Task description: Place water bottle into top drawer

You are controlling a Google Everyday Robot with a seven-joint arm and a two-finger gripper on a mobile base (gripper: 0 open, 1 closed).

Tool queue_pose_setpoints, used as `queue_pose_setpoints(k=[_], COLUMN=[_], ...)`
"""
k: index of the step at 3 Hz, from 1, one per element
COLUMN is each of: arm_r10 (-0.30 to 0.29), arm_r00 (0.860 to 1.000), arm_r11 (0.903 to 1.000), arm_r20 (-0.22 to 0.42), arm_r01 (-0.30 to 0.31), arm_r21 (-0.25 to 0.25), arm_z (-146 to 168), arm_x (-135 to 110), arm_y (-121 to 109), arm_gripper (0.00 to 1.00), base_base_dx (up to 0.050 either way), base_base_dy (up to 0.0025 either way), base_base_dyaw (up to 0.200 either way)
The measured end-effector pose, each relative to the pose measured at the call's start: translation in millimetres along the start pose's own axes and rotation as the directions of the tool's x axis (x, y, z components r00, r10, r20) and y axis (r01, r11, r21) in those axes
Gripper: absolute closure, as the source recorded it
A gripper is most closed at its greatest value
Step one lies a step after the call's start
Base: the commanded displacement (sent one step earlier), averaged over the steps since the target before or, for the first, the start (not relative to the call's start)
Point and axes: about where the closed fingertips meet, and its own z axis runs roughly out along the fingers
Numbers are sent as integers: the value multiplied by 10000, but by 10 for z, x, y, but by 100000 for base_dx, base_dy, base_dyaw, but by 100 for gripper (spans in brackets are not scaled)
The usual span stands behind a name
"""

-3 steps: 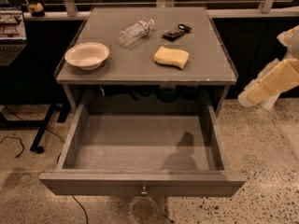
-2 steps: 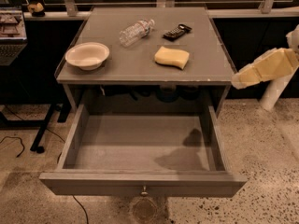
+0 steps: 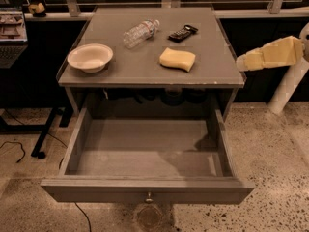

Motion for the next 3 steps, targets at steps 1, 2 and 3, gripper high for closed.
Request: queue_pose_setpoints(k=[1,2,3], arm_r10=[0,943,2304], arm_r00=[10000,9951,9680], arm_r11=[10000,9954,9710], arm_r20=[-4,291,991], arm_r01=[0,-948,-2354], arm_r21=[-2,163,423], arm_z=[0,42,235], arm_x=[1,-37,-278], arm_y=[1,-29,-209], arm_gripper=[0,0,0], base_base_dx=[0,0,0], base_base_dy=[0,0,0], base_base_dyaw=[0,0,0])
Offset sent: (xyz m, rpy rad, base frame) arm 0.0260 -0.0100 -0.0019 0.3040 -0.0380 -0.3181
